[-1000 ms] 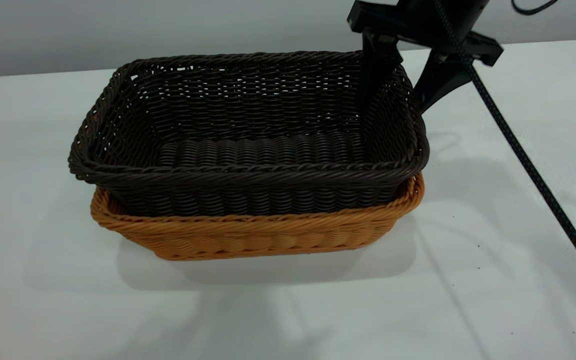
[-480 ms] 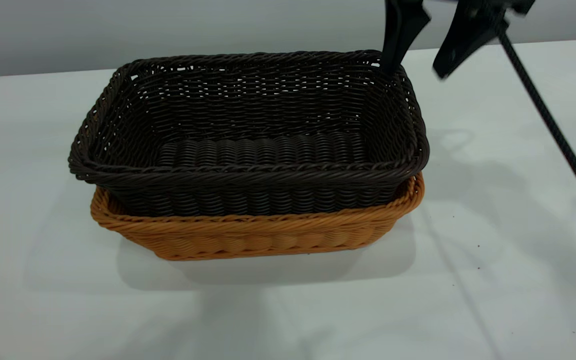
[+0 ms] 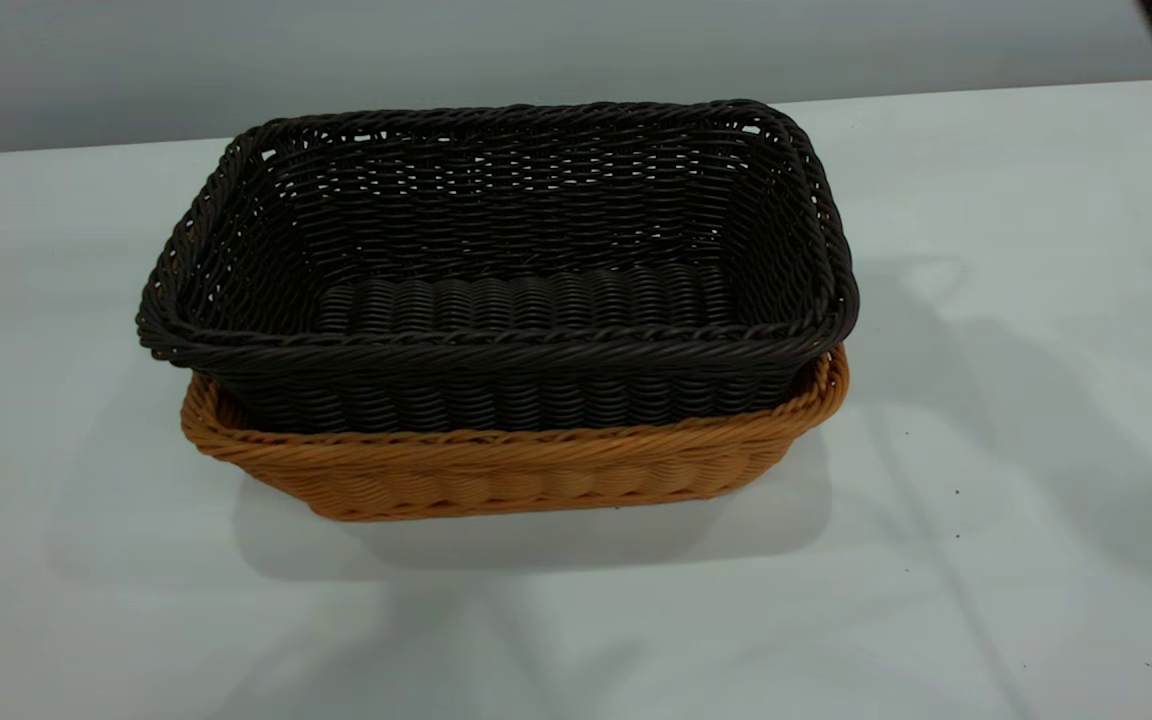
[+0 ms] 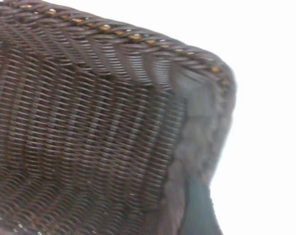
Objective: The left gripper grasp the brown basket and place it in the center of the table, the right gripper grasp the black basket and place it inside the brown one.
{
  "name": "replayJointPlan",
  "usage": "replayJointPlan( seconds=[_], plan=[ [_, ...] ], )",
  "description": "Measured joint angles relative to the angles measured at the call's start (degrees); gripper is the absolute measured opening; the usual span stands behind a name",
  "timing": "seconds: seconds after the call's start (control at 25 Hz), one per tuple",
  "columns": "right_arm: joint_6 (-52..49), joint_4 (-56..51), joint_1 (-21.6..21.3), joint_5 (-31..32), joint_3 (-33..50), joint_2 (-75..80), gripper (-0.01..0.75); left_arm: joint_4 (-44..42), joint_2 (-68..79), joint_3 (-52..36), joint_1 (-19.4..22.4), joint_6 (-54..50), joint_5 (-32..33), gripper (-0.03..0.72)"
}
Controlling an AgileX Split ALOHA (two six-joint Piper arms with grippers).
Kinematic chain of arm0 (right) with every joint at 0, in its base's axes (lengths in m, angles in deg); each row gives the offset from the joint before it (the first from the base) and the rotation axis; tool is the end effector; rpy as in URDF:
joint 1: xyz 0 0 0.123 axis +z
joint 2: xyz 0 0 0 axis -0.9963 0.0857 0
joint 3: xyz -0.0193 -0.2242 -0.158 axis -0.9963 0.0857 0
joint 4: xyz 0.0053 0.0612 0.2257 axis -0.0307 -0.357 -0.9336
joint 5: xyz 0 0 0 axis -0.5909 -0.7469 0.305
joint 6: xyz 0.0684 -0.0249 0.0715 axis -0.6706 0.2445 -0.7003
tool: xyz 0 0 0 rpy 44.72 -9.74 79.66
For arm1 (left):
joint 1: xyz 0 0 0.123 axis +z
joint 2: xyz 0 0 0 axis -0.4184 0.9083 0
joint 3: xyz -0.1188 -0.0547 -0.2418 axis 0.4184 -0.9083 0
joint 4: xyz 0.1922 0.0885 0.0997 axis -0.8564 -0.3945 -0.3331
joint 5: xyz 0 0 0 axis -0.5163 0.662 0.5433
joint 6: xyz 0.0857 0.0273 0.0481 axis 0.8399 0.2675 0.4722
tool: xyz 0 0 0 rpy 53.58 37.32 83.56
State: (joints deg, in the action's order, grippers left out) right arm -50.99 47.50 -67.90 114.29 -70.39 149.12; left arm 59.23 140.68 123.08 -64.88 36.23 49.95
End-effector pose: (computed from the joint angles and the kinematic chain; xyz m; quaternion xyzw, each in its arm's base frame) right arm 0.3586 0.1283 0.2636 -0.1149 0.9741 0.1138 0.1579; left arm 0.1824 -0.1882 0.3678 0.5275 0.7050 -0.1721 0.4417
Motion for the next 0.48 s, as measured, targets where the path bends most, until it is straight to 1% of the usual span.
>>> replayJointPlan(
  seconds=[0.04, 0.12, 0.2, 0.24, 0.32, 0.4, 0.48],
  plan=[
    [0.0, 0.9, 0.0, 0.4, 0.0, -1.2, 0.405, -0.8, -0.2, 0.0, 0.0, 0.0, -0.4, 0.435],
    [0.0, 2.5, 0.0, 0.9, 0.0, -3.7, 0.326, -1.2, -0.9, 0.0, 0.0, 0.0, -0.4, 0.368],
    [0.6, 3.3, 0.0, 1.8, 0.0, -6.5, 0.211, -2.1, -1.7, 0.0, 0.0, 0.0, -0.3, 0.279],
    [1.7, 3.4, 0.0, 2.1, 0.0, -7.8, 0.144, -2.1, -2.2, 0.0, 0.0, -0.1, -0.1, 0.22],
    [3.6, 3.5, 0.0, 2.6, 0.0, -11.0, 0.05, -2.1, -3.1, 0.0, 0.0, -0.5, 0.4, 0.092],
    [5.0, 3.6, 0.1, 2.1, 0.0, -14.0, 0.015, -2.2, -4.1, -0.1, 0.0, -1.4, 0.7, 0.029],
    [5.4, 3.8, 0.1, 0.2, 0.5, -17.6, 0.004, -2.2, -5.3, -0.2, 0.0, -3.1, 0.6, 0.009]
  ],
)
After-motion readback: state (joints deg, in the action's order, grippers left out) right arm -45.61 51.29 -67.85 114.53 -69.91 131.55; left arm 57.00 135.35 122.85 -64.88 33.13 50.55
